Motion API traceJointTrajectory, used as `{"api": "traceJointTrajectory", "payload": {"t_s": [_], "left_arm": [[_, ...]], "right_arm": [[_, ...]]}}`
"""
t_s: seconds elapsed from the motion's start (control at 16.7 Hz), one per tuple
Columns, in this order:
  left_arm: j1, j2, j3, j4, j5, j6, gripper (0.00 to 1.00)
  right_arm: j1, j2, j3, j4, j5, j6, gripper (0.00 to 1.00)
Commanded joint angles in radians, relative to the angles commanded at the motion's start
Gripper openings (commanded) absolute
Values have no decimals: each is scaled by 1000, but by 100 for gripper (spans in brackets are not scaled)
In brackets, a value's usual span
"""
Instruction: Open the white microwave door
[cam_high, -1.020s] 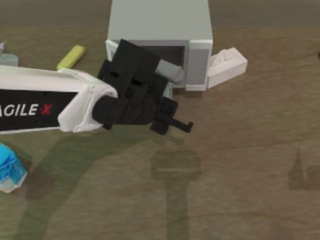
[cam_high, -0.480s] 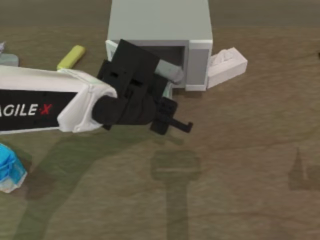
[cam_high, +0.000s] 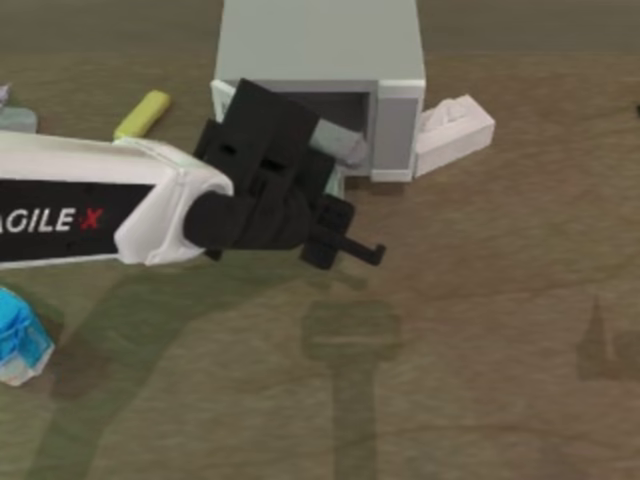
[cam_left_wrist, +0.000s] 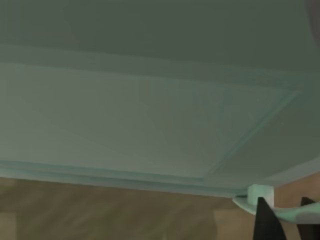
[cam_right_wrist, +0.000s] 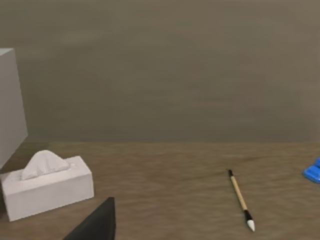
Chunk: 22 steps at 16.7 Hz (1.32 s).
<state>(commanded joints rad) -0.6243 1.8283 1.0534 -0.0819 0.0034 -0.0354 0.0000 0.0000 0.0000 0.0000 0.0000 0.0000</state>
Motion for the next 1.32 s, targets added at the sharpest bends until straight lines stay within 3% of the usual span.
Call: {"api": "traceJointTrajectory", "payload": {"t_s": [1.32], "left_arm": [[20,-22,-28,5,43,50,0]], "right_arm": [[0,0,0,0,0,0,100]]}}
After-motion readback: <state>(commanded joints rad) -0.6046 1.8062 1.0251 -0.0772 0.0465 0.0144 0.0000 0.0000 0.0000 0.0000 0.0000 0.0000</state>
